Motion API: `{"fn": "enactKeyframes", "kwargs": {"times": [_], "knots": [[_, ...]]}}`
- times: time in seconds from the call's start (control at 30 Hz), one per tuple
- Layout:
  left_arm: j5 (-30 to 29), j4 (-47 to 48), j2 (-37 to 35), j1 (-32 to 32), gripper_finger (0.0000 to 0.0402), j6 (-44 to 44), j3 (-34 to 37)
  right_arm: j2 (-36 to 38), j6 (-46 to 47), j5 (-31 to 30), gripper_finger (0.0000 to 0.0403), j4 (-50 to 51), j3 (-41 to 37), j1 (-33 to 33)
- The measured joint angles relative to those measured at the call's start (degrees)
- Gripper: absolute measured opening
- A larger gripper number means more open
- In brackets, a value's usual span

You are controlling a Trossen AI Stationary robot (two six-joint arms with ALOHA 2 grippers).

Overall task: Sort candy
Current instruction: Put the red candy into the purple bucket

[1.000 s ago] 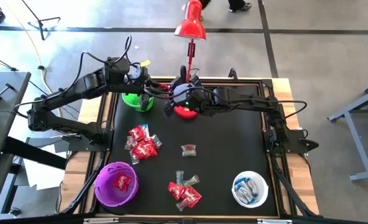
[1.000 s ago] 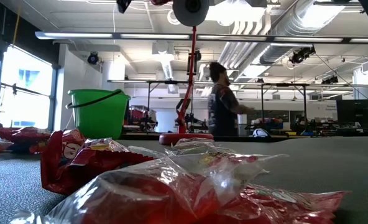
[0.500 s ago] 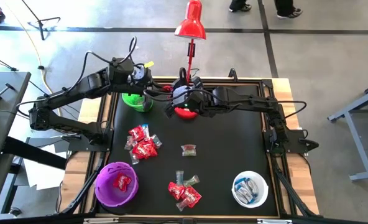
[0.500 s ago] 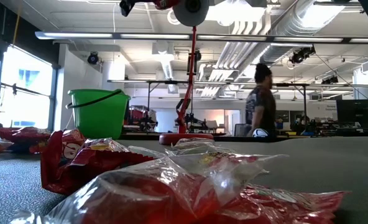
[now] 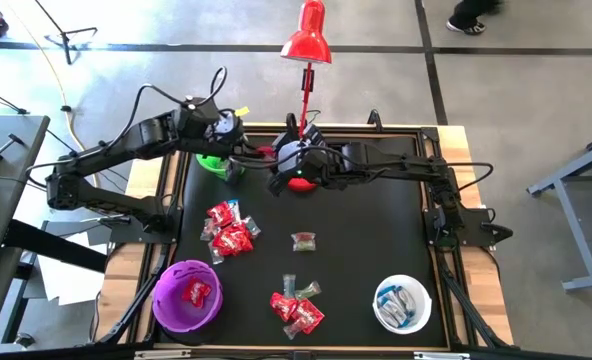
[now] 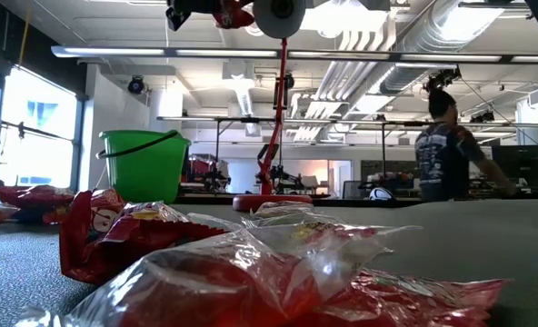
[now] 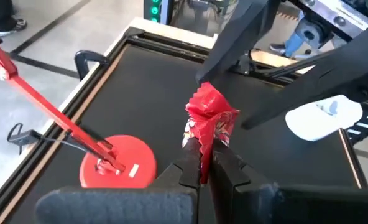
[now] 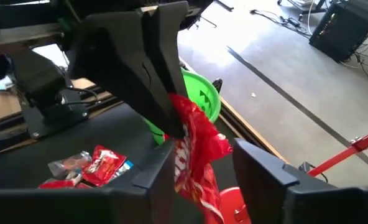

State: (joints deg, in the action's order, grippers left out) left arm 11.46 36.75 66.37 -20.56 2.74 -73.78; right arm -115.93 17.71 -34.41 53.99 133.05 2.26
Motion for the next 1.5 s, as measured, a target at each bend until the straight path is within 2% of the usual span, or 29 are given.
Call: {"fn": "enactKeyframes", "kwargs": {"times": [0.17, 0.37, 0.53, 0.83, 1.03, 1.13, 1.2, 1.37, 1.5], "knots": [[-0.3, 3.8, -1.2, -0.5, 0.0000, 0.0, 0.0, 0.0, 1.0, -0.1, 0.0194, 1.3, 0.0, 0.0], [-3.5, 14.2, -4.9, -1.6, 0.0000, 1.9, 0.0, 0.4, 4.6, -2.2, 0.0201, 6.1, 0.0, 0.0], [-4.7, 24.4, -9.2, -1.6, 0.0000, 7.8, 0.0, 1.6, 10.1, -2.7, 0.0199, 12.2, 0.0, -0.1], [-3.6, 30.6, -16.2, 0.0, 0.0000, 22.1, 0.0, 2.4, 10.9, -2.7, 0.0199, 19.2, 0.0, -1.5], [-0.4, 34.6, -19.1, 7.6, 0.0000, 37.5, 0.0, 2.5, 16.0, -1.6, 0.0199, 31.3, 0.0, -0.6], [-1.1, 32.9, -18.9, 13.6, 0.0000, 44.9, 0.0, 2.5, 17.8, -1.5, 0.0199, 36.0, 0.0, 1.0], [-3.1, 30.8, -17.6, 18.3, 0.0000, 48.7, -0.1, 2.5, 18.0, -1.5, 0.0199, 35.9, -0.1, 2.3], [-7.3, 23.3, -11.2, 29.8, 0.0000, 51.7, -0.1, 2.9, 15.7, -0.7, 0.0199, 36.0, -0.2, 5.9], [-7.5, 21.8, -5.5, 36.0, 0.0000, 53.1, -0.1, 2.9, 15.6, -0.4, 0.0199, 36.0, -0.2, 8.4]]}}
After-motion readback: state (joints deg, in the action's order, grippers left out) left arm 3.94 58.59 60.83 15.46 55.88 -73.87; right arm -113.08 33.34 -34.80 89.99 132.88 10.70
